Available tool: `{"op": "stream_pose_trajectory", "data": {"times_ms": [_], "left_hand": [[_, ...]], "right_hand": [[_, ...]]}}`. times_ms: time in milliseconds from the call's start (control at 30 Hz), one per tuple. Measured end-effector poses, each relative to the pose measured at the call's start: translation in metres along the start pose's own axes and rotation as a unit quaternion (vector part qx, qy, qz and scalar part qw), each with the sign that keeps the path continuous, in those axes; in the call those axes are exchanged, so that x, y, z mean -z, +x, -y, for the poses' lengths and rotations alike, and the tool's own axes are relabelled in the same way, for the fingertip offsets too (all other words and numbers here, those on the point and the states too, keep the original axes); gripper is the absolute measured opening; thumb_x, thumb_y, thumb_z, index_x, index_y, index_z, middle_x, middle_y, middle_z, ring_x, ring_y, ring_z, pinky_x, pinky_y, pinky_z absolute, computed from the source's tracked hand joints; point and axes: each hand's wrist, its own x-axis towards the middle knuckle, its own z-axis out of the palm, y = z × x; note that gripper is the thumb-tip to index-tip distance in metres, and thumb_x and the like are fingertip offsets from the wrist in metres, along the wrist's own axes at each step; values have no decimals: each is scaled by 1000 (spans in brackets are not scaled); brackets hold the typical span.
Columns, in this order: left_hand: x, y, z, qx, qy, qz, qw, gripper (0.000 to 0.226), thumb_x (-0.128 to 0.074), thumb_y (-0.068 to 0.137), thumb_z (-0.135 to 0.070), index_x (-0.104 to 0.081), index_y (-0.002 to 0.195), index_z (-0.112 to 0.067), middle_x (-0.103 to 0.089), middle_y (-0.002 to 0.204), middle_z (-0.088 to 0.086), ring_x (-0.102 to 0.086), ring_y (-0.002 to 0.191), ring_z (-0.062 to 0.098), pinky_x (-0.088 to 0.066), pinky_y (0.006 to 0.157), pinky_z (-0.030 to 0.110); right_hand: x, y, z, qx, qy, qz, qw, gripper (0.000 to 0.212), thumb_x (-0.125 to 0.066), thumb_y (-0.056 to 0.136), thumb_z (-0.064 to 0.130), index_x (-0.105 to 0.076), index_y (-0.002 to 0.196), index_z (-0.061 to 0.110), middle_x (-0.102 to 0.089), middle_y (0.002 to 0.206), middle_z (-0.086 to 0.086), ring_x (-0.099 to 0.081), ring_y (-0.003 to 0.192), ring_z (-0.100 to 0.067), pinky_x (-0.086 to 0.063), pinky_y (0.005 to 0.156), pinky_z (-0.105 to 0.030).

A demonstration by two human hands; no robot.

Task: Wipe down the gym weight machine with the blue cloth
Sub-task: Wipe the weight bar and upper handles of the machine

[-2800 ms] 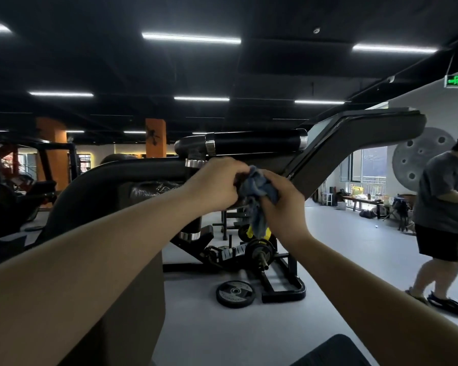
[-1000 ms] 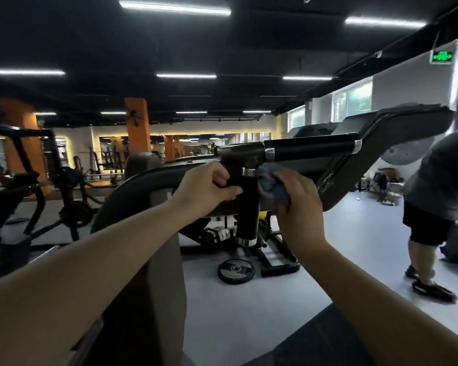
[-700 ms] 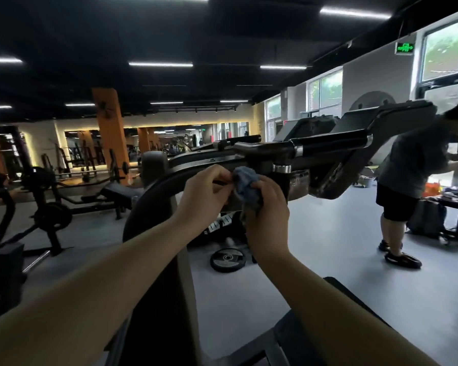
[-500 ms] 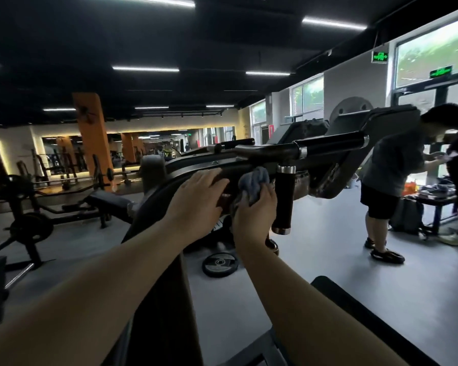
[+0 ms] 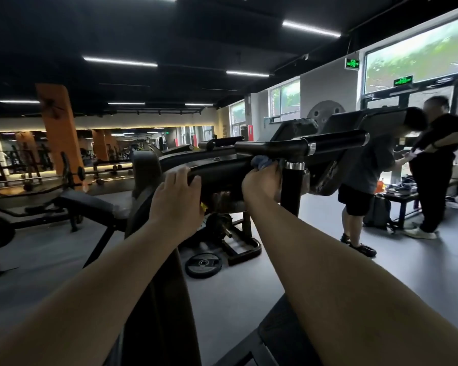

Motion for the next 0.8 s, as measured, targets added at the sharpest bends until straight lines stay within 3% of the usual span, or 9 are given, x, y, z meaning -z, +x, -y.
{"op": "stream_pose_trajectory", "data": {"times_ms": [100, 200, 267, 333, 433, 500, 633, 733, 800], "left_hand": [[-3, -2, 7, -8, -51, -14, 999, 61, -54, 90, -26, -28, 143, -11, -18, 150, 10, -24, 136, 26, -32, 105, 33], [-6, -3, 15, -11, -81, -37, 996, 61, -55, 88, -19, -29, 142, -6, -23, 148, 9, -26, 136, 24, -34, 104, 31], [-8, -4, 21, 1, -86, -50, 995, 59, -56, 88, -19, -31, 140, -7, -29, 144, 8, -31, 132, 23, -35, 103, 31], [-11, -7, 31, 31, -99, -57, 993, 53, -58, 87, -16, -37, 135, -9, -36, 136, 8, -39, 124, 24, -38, 99, 32], [-14, -13, 49, 71, -125, -49, 988, 49, -62, 83, -12, -43, 127, -4, -38, 132, 12, -42, 121, 29, -41, 98, 35], [-15, -16, 54, 87, -145, -40, 985, 50, -61, 84, -13, -44, 130, -5, -40, 133, 13, -40, 123, 29, -37, 100, 36], [-14, -20, 57, 88, -194, -37, 976, 54, -58, 86, -10, -40, 137, -10, -45, 129, 12, -42, 122, 27, -35, 101, 36], [-12, -23, 63, 128, -292, -55, 946, 46, -55, 86, -1, -45, 131, -7, -49, 125, 12, -47, 117, 25, -40, 96, 33], [-10, -26, 68, 152, -336, -68, 927, 45, -53, 86, 4, -44, 129, -6, -48, 124, 13, -50, 113, 25, -44, 92, 32]], "right_hand": [[-10, -12, -5, 63, 15, -37, 997, 43, -42, 84, -5, -49, 126, -4, -46, 137, -17, -44, 126, -31, -29, 108, -31], [-24, -47, -5, 179, 13, -6, 984, 50, -44, 84, -10, -47, 133, -2, -45, 141, -15, -39, 131, -29, -25, 108, -24], [-39, -77, 1, 284, -5, 55, 957, 52, -48, 87, -7, -44, 138, 3, -42, 144, -12, -35, 134, -26, -23, 110, -23], [-49, -98, 4, 362, -22, 95, 927, 49, -51, 91, 1, -43, 139, 5, -41, 144, -10, -32, 135, -25, -25, 113, -31], [-36, -89, -6, 445, -95, 126, 881, 65, -56, 83, -7, -35, 143, 5, -33, 150, -10, -26, 138, -28, -25, 114, -34], [-21, -71, -17, 449, -130, 113, 877, 69, -51, 81, -13, -32, 145, 5, -29, 153, -9, -24, 139, -29, -23, 111, -28], [-21, -59, -13, 340, -87, 36, 936, 62, -44, 83, -13, -34, 143, 2, -29, 152, -11, -27, 135, -31, -17, 110, -21], [-38, -84, -9, 400, -106, 66, 908, 66, -52, 80, -11, -36, 142, 3, -31, 151, -11, -29, 135, -33, -22, 111, -29], [-52, -103, -13, 473, -113, 106, 867, 66, -62, 71, -12, -48, 134, 2, -44, 143, -15, -41, 128, -39, -33, 105, -40]]}}
